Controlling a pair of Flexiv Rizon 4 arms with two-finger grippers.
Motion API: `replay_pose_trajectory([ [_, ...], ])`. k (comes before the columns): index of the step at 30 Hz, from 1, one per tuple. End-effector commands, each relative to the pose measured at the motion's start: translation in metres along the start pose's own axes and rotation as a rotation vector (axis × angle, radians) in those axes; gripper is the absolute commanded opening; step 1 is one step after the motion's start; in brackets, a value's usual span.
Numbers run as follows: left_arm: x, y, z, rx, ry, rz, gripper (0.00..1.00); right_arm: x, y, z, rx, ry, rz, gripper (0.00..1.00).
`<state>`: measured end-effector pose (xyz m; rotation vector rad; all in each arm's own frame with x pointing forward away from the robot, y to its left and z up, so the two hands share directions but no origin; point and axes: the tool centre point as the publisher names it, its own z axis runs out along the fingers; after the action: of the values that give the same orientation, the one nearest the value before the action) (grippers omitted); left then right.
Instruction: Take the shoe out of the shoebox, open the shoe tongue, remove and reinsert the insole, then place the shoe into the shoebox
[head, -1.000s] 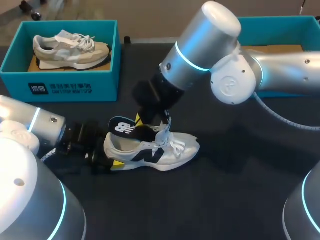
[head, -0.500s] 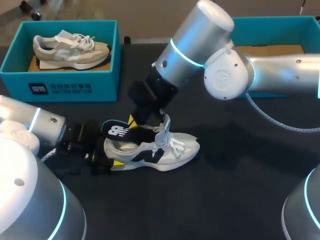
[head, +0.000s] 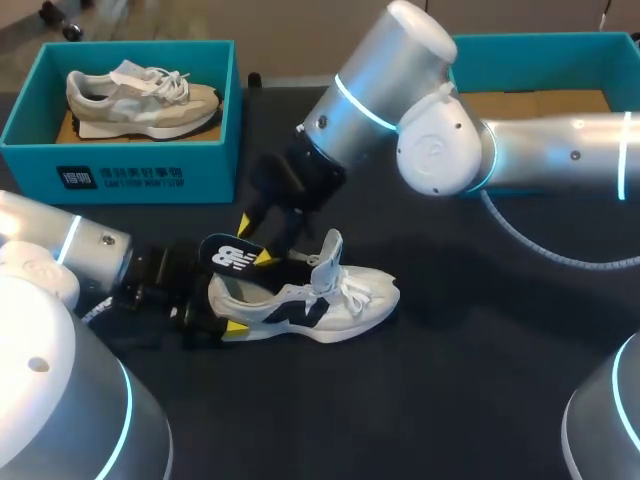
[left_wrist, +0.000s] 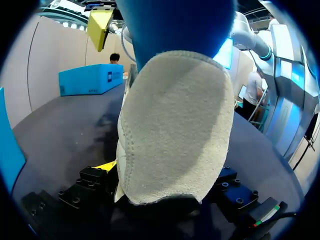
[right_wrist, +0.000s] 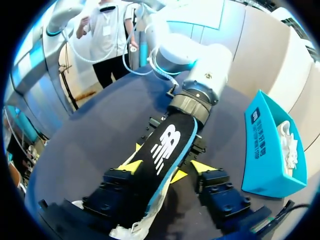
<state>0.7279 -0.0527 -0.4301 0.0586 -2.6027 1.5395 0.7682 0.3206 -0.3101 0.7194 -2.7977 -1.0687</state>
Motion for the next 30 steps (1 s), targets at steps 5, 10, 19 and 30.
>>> replay_pose_trajectory([
  [5,0.0,0.005,0.007,-0.003,0.0,-0.001,0.0,0.004,-0.001,-0.001,-0.002,-0.009,-0.002,1.0],
  [10,0.0,0.005,0.007,-0.003,0.0,-0.001,0.0,0.004,-0.001,-0.001,-0.002,-0.009,-0.002,1.0],
  [19,0.0,0.005,0.007,-0.003,0.0,-0.001,0.0,0.002,0.0,0.0,0.033,0.037,0.043,1.0],
  [30,0.0,0.005,0.007,-0.003,0.0,-0.001,0.0,0.003,0.009,-0.012,0.008,0.116,0.339,1.0],
])
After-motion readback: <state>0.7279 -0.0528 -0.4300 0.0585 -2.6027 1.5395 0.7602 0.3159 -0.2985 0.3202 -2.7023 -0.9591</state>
